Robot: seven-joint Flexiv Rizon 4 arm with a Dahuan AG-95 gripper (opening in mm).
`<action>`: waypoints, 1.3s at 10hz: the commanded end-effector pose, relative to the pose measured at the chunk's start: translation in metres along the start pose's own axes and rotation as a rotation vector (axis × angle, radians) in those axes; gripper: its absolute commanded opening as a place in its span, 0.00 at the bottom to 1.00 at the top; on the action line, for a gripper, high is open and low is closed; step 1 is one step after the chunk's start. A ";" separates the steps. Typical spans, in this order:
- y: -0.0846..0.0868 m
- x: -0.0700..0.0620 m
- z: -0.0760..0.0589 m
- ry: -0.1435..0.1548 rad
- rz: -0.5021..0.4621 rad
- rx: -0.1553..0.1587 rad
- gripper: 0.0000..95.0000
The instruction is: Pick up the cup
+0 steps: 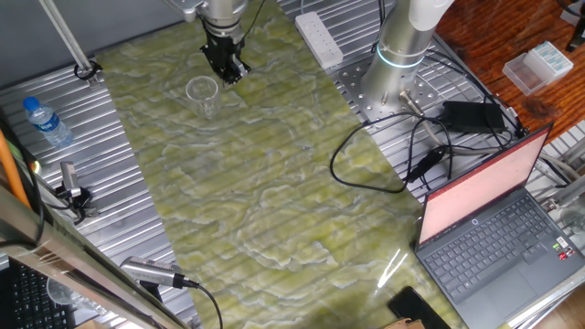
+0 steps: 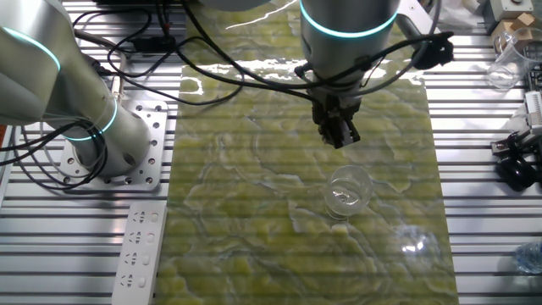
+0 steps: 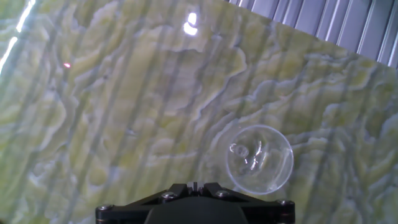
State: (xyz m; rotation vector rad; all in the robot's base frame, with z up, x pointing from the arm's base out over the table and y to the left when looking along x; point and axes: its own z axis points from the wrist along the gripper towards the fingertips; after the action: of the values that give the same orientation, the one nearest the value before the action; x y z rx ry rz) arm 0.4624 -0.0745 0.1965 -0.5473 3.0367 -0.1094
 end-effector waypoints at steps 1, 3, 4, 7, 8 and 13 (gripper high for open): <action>0.001 0.002 -0.001 -0.001 0.003 0.000 0.00; 0.001 0.002 -0.001 -0.003 0.010 -0.004 0.00; 0.001 0.002 -0.001 -0.005 0.017 -0.010 0.00; 0.001 0.002 -0.001 0.002 0.104 -0.018 0.00; 0.001 0.002 -0.001 0.014 0.158 -0.014 0.00; 0.001 0.002 -0.001 0.009 0.320 -0.015 0.00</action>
State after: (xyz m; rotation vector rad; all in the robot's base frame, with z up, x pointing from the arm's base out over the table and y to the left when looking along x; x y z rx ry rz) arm 0.4605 -0.0747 0.1975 -0.0932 3.0880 -0.0756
